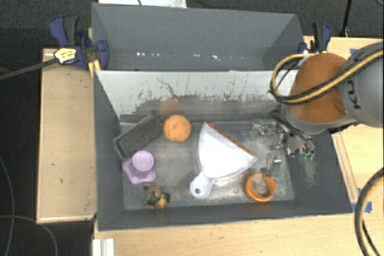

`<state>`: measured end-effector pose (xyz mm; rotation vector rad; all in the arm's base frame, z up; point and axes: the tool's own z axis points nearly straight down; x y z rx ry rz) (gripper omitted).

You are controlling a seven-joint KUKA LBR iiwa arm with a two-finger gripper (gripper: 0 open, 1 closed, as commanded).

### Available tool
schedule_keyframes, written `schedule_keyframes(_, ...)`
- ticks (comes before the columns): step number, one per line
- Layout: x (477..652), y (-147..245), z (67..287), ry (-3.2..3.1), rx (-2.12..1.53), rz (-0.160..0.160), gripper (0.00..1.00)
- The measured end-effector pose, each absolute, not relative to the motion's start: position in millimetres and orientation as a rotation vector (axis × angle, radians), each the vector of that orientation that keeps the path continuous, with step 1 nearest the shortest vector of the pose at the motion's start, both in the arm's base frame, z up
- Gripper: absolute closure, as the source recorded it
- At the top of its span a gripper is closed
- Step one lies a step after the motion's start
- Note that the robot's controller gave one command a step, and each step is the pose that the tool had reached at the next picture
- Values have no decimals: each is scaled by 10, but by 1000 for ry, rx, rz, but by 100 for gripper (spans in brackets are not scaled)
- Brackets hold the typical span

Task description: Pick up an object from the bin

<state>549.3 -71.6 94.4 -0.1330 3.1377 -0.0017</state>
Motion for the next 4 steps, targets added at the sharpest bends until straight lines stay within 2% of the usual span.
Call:
schedule_keyframes(1, 5329, -591, 812, 3125, -203, 4, 0)
schedule_keyframes(2, 4879, -563, 704, 3103, -470, 0, 100)
schedule_keyframes(3, 4879, -563, 704, 3103, -473, 0, 100)
schedule_keyframes(4, 4864, -630, 1118, 3112, -472, 5, 100)
